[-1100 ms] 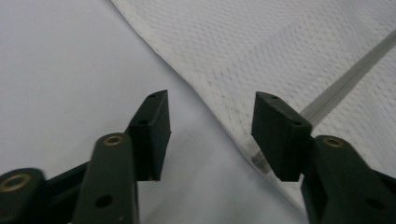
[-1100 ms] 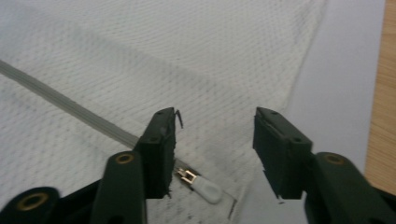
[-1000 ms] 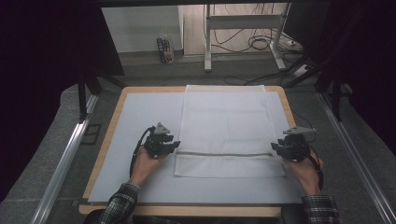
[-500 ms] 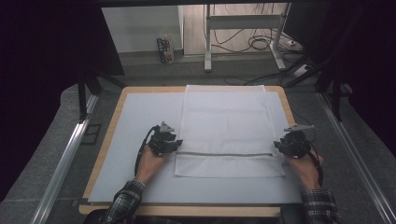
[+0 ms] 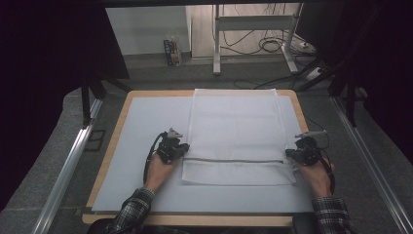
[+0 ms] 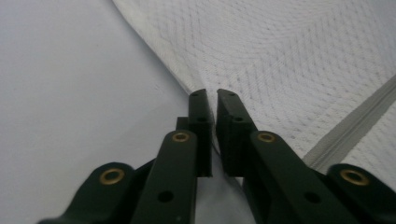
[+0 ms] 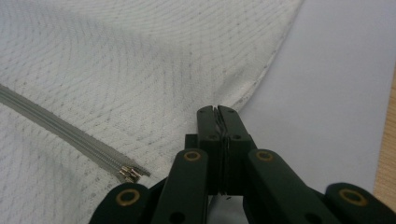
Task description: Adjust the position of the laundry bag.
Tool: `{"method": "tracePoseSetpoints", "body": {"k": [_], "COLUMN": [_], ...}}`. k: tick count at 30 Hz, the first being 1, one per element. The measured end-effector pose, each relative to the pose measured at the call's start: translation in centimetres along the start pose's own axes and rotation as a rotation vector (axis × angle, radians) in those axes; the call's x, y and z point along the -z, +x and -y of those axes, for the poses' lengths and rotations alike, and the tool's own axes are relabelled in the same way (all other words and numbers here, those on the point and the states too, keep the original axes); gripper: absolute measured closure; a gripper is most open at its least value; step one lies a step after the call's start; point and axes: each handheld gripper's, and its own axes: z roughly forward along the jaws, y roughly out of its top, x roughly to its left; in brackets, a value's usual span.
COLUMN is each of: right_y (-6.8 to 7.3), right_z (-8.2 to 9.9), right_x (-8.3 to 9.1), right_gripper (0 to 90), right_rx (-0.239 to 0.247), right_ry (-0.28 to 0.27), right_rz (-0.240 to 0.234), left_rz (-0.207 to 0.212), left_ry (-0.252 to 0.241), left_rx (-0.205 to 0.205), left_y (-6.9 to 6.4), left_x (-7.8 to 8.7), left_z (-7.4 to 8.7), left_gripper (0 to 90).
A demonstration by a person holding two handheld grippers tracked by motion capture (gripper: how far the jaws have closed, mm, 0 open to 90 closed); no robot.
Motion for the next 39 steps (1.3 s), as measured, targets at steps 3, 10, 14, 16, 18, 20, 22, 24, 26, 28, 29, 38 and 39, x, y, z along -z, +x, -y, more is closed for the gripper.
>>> {"method": "tracePoseSetpoints", "body": {"k": [3,10,14,16,18,20,22,24,26,28,29,38,39], "right_y": [0.0,0.3,0.5,0.7,1.0,1.1,1.6,1.9,2.3,2.6,2.6,3.9,4.1], "right_z": [0.0,0.0,0.0,0.0,-0.1,-0.1,-0.1,-0.2,-0.2,-0.3,-0.3,-0.3,-0.3], "right_x": [0.0,0.2,0.3,0.3,0.4,0.5,0.5,0.4,0.4,0.4,0.4,0.5,0.5], "right_gripper": [89.0,89.0,89.0,89.1,89.1,89.0,89.1,89.1,89.0,89.0,89.0,89.0,89.0], "right_rx": [0.004,0.037,0.070,0.083,0.097,0.103,0.122,0.139,0.161,0.173,0.173,0.224,0.229], "right_ry": [-0.002,0.002,0.005,0.003,0.002,0.002,0.009,0.017,0.021,0.020,0.020,0.021,0.022], "right_rz": [-0.001,0.006,-0.001,-0.007,-0.010,-0.017,-0.022,-0.025,-0.026,-0.030,-0.030,-0.066,-0.068], "left_rz": [-0.001,0.041,0.041,0.044,0.039,0.038,0.040,0.043,0.043,0.046,0.046,0.067,0.067], "left_ry": [0.006,0.036,0.054,0.062,0.063,0.065,0.073,0.073,0.074,0.076,0.076,0.083,0.086], "left_rx": [0.000,0.003,-0.011,-0.015,-0.024,-0.028,-0.035,-0.032,-0.033,-0.031,-0.031,-0.014,-0.017], "left_y": [0.0,0.4,0.5,0.6,0.7,0.7,1.0,1.1,1.2,1.4,1.4,2.3,2.4], "left_x": [0.0,0.4,0.8,1.0,1.3,1.4,1.7,2.0,2.1,2.6,2.6,4.1,4.2], "left_z": [-0.1,-0.2,-0.2,-0.2,0.0,0.0,0.2,0.4,0.5,0.8,0.8,1.7,1.7], "left_gripper": [89.2,89.5,89.6,89.6,89.5,89.5,89.6,89.6,89.6,89.6,89.6,89.6,89.6]}}
